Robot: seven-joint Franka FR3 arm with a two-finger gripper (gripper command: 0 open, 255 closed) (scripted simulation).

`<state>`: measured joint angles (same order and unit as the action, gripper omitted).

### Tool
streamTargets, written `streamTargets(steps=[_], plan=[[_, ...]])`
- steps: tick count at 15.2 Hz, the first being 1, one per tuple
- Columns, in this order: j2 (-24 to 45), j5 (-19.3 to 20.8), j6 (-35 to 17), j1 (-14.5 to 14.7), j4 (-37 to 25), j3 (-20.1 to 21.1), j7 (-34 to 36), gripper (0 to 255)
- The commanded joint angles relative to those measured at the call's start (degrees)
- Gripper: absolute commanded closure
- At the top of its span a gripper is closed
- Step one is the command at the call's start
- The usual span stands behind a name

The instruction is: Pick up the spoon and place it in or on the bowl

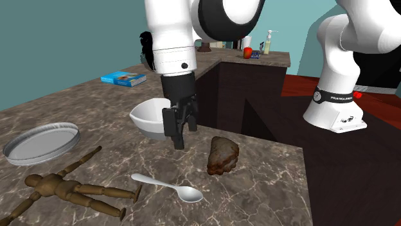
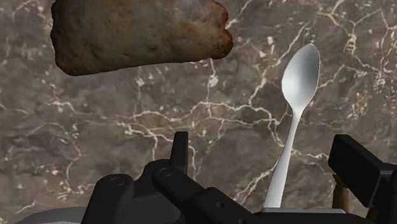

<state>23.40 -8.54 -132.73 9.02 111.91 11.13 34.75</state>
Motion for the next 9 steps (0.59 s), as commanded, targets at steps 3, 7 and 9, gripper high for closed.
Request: streamTargets(steps=[3,7,9], plan=[[8.77,0.50,-1.06,1.51,-8.98,-0.65,2.99,0],[16.46,0.79,-0.54,2.88,-18.28,-1.32,5.37,0],[17.51,0.83,-1.51,3.11,-18.39,-1.34,5.40,0]])
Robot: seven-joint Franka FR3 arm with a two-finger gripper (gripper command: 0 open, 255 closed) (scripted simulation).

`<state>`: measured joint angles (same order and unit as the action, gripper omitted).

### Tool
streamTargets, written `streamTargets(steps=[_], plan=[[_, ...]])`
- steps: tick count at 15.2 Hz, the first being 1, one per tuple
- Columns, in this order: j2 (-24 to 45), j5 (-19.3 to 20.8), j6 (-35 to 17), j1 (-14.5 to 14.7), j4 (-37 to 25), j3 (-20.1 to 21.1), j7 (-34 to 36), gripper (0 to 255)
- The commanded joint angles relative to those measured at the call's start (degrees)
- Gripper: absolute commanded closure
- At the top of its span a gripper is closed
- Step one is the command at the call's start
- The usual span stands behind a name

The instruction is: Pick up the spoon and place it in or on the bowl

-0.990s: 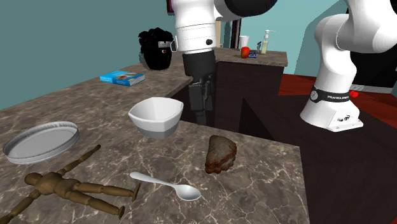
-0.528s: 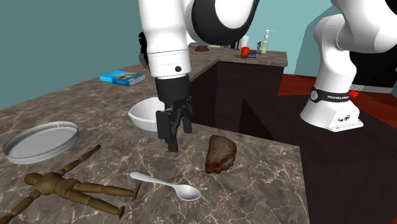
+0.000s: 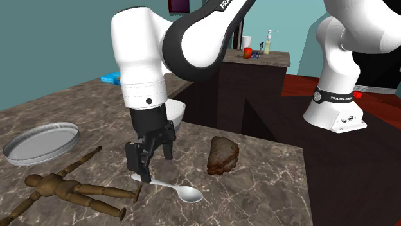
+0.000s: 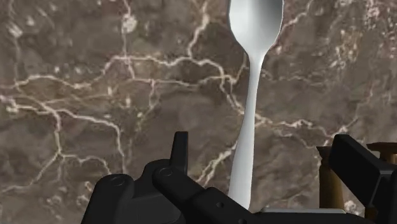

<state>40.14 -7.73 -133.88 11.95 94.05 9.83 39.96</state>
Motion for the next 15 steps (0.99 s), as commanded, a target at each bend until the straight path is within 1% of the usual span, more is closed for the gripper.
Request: streamTargets(steps=[1,5,13,14,15], plan=[[1.31,0.05,-0.83,0.30,-0.60,-0.06,0.19,0],[3.86,0.16,-2.92,0.83,-1.10,-0.12,0.26,0],[3.86,0.16,-2.92,0.83,-1.10,-0.13,0.26,0],[3.86,0.16,-2.91,0.83,-1.11,-0.13,0.26,255],[3.86,0.16,-2.91,0.83,-1.12,-0.13,0.26,255]])
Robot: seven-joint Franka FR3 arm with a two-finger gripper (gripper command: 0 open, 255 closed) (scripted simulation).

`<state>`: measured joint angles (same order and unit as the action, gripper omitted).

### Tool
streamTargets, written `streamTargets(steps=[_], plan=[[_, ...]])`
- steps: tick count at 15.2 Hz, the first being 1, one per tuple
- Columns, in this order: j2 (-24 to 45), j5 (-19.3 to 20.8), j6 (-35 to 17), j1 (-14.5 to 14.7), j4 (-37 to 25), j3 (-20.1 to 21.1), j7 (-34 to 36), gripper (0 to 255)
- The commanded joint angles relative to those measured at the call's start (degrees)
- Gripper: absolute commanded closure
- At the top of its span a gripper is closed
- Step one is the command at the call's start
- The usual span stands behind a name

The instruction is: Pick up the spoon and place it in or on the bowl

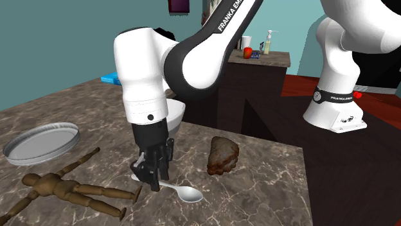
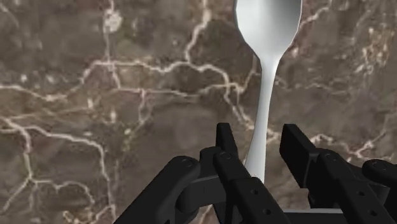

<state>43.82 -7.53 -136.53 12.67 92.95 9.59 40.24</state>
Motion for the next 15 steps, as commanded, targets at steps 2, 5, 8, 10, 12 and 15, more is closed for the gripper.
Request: streamTargets(steps=[2,5,8,10,12,15], plan=[[0.19,-0.04,-0.23,0.07,-0.04,0.11,-0.05,255],[0.16,-0.04,-0.18,0.07,-0.06,0.11,-0.04,255],[0.18,-0.04,-0.26,0.10,0.00,0.12,-0.02,255],[-0.96,-0.08,0.61,0.04,0.25,0.17,0.14,255],[-2.07,-0.11,1.51,-0.03,0.44,0.21,0.30,255],[-3.67,-0.15,2.93,-0.12,0.61,0.28,0.55,255]])
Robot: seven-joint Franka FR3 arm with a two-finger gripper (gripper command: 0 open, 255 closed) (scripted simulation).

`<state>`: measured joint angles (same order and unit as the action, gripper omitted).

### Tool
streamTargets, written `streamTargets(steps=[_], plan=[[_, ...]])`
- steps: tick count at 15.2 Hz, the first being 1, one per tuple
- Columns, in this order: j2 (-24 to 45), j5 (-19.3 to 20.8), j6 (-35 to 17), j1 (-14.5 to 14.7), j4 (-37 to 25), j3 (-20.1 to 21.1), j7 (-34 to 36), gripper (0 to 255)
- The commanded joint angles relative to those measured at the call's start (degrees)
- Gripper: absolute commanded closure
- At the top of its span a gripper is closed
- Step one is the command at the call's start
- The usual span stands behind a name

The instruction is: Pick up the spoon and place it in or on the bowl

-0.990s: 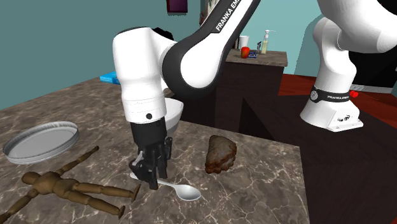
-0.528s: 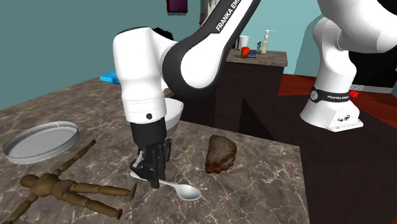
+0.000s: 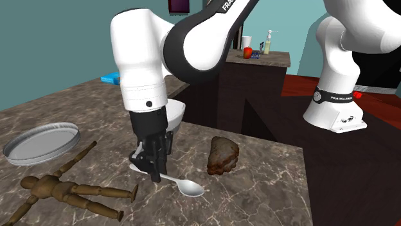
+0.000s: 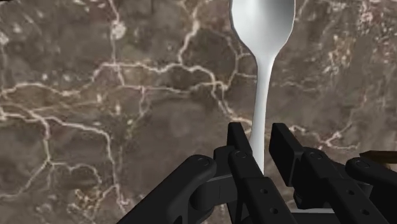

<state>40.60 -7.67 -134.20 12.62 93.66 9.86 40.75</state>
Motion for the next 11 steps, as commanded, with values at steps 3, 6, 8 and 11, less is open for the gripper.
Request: streamTargets(steps=[3,6,8,11], plan=[[-1.98,-0.05,2.07,-0.16,-0.08,0.08,0.30,255],[-3.45,-0.08,3.58,-0.24,-0.15,0.14,0.55,255],[-4.39,-0.10,4.62,-0.29,-0.27,0.18,0.72,255],[-5.74,-0.13,6.22,-0.37,-0.54,0.24,0.98,255]])
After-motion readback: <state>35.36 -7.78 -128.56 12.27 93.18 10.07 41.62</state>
